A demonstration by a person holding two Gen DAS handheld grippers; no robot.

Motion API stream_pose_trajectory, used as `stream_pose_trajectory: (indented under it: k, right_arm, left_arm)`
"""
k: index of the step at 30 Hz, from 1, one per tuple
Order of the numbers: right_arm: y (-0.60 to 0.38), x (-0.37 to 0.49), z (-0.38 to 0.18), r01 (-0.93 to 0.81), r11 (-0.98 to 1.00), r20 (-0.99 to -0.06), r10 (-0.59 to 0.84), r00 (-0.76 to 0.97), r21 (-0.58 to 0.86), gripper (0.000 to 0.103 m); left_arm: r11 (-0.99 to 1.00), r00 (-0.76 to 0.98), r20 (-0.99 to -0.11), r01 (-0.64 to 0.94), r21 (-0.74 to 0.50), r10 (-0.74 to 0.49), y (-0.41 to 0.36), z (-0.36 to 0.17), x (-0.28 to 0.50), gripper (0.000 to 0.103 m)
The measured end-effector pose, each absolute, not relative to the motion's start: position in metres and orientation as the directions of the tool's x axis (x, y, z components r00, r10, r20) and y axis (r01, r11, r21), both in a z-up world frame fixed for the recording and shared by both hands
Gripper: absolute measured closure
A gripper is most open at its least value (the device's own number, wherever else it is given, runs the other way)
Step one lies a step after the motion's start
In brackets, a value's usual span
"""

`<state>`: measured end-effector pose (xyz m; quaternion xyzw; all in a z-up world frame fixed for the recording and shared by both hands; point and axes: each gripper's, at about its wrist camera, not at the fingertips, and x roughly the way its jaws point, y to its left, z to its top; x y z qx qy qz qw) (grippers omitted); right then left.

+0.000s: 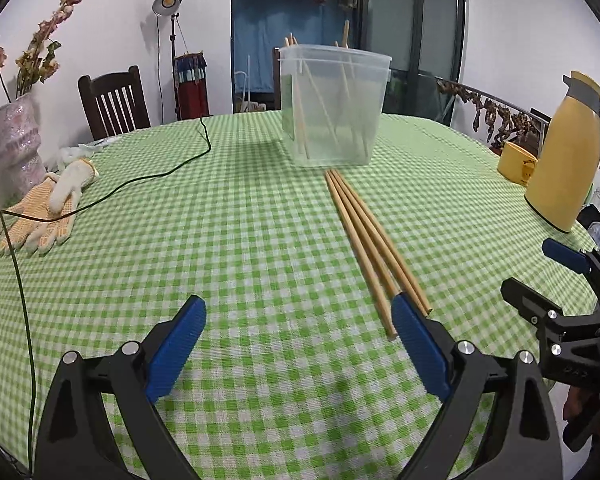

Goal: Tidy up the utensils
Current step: 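Move the right tool back toward the chopstick row, then close the right tool on the next chopstick and lift it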

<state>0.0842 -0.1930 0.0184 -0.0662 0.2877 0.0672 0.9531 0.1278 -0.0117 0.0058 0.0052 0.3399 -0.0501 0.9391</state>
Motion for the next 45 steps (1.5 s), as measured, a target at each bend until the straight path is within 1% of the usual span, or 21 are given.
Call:
stream_pose_trajectory:
  k: [1,7,10,14,15,16,17,19,21,22,25,31,35,40,43,45]
  right_arm:
    - [-0.191,0.085,0.017,-0.163,0.982,-0.558,0.084,0.826,-0.094,0.016]
    - [-0.184,0.096,0.013,-0.173,0.980,-0.569,0.090,0.817,-0.094,0.016]
    - [-0.180,0.101,0.016,-0.179,0.981,-0.565,0.105,0.819,-0.077,0.016]
    - [-0.170,0.111,0.016,-0.197,0.977,-0.592,0.111,0.798,-0.083,0.016]
    - [-0.166,0.114,0.016,-0.204,0.975,-0.601,0.114,0.791,-0.084,0.018]
    - [-0.162,0.117,0.015,-0.217,0.973,-0.611,0.127,0.781,-0.074,0.028]
    - [-0.159,0.120,0.014,-0.225,0.972,-0.625,0.137,0.768,-0.064,0.033]
    - [-0.154,0.126,0.010,-0.239,0.970,-0.658,0.158,0.736,-0.035,0.051]
    - [-0.151,0.130,0.005,-0.258,0.966,-0.683,0.180,0.708,-0.012,0.055]
    - [-0.149,0.130,0.004,-0.262,0.965,-0.689,0.182,0.701,-0.012,0.055]
    - [-0.146,0.134,0.000,-0.274,0.962,-0.706,0.188,0.683,-0.009,0.063]
    - [-0.142,0.135,-0.005,-0.292,0.956,-0.724,0.194,0.662,-0.010,0.064]
    - [-0.146,0.138,0.000,-0.270,0.961,-0.713,0.227,0.664,0.055,0.064]
    - [-0.133,0.138,0.001,-0.297,0.955,-0.714,0.212,0.667,0.006,0.064]
    - [-0.130,0.141,0.000,-0.300,0.953,-0.725,0.228,0.650,0.030,0.064]
    - [-0.127,0.142,-0.002,-0.299,0.954,-0.725,0.220,0.652,0.021,0.064]
  left_arm:
    - [0.996,0.758,-0.647,0.088,-0.024,-0.082,-0.010,0.004,0.130,0.008]
    - [0.995,0.724,-0.683,0.059,-0.080,-0.099,0.004,0.000,0.149,0.008]
    - [0.995,0.697,-0.711,0.049,-0.088,-0.097,0.008,-0.002,0.159,0.008]
    - [0.990,0.676,-0.724,0.085,-0.110,-0.138,0.010,-0.006,0.170,0.008]
    - [0.990,0.672,-0.727,0.096,-0.104,-0.141,0.009,-0.007,0.172,0.008]
    - [0.990,0.670,-0.728,0.105,-0.098,-0.143,0.008,-0.008,0.173,0.008]
    - [0.988,0.664,-0.732,0.119,-0.096,-0.151,0.007,-0.009,0.174,0.008]
    - [0.984,0.644,-0.747,0.157,-0.084,-0.166,0.002,-0.009,0.176,0.008]
    - [0.980,0.647,-0.742,0.185,-0.070,-0.175,-0.003,-0.008,0.177,0.008]
    - [0.979,0.652,-0.738,0.193,-0.057,-0.172,-0.005,-0.008,0.177,0.008]
    - [0.978,0.651,-0.740,0.200,-0.049,-0.171,-0.008,-0.009,0.180,0.008]
    - [0.983,0.643,-0.749,0.176,-0.059,-0.160,-0.003,-0.011,0.186,0.008]
    - [0.985,0.650,-0.746,0.160,-0.055,-0.148,0.003,-0.009,0.186,0.008]
    - [0.988,0.648,-0.747,0.139,-0.072,-0.146,0.008,-0.010,0.186,0.008]
    - [0.987,0.646,-0.748,0.140,-0.077,-0.150,0.007,-0.011,0.186,0.008]
    - [0.987,0.646,-0.749,0.142,-0.073,-0.149,0.007,-0.011,0.186,0.008]
